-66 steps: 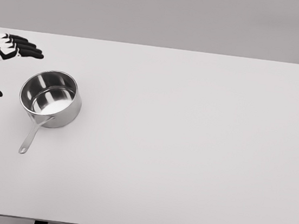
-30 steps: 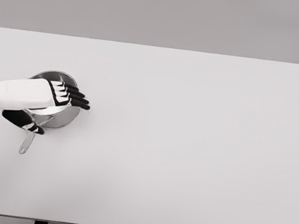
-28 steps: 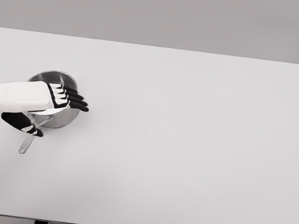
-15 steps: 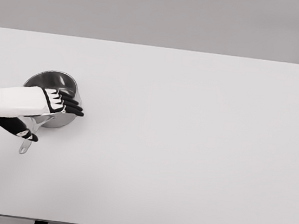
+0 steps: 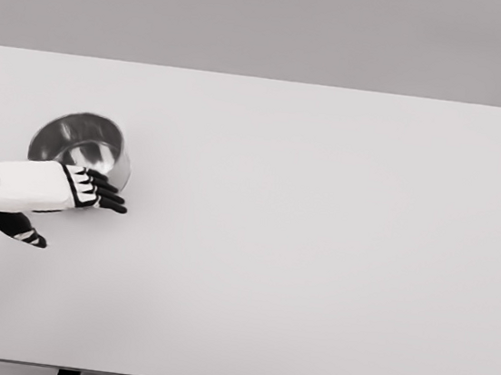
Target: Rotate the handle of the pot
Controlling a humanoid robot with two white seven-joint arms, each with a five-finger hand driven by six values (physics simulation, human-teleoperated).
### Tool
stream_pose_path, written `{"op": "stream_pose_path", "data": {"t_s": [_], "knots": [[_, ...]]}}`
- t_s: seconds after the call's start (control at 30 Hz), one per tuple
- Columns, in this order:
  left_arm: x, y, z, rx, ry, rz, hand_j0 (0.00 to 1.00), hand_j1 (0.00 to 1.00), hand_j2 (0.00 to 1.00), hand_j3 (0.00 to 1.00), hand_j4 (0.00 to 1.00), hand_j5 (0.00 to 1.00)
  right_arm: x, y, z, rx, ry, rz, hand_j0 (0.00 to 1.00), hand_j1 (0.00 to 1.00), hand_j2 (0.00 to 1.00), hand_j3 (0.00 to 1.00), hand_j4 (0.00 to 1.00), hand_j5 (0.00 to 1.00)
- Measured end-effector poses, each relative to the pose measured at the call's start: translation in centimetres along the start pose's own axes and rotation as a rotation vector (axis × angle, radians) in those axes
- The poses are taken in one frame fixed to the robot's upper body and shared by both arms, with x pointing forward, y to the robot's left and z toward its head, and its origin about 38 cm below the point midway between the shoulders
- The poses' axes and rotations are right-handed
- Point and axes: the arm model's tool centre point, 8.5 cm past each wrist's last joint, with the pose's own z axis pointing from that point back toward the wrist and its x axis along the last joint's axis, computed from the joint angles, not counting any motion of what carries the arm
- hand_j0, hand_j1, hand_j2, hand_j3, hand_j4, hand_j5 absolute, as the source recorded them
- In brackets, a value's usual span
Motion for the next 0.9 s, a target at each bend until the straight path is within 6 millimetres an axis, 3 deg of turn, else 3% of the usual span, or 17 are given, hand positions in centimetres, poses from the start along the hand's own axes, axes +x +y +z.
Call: {"op": "stream_pose_path", "data": {"t_s": [0.5, 0.9], "knots": [[-2.2, -0.7, 2.9, -0.090, 0.119, -0.034, 1.00, 1.00, 1.00, 1.00, 1.00, 1.00, 0.0, 0.0, 0.0, 0.000, 0.000, 0.000, 1.00, 1.00, 1.00, 1.00, 1.00, 1.00], [-3.7, -1.0, 3.9, -0.133, 0.190, -0.079, 1.00, 1.00, 1.00, 1.00, 1.00, 1.00, 0.0, 0.0, 0.0, 0.000, 0.000, 0.000, 1.00, 1.00, 1.00, 1.00, 1.00, 1.00]]}}
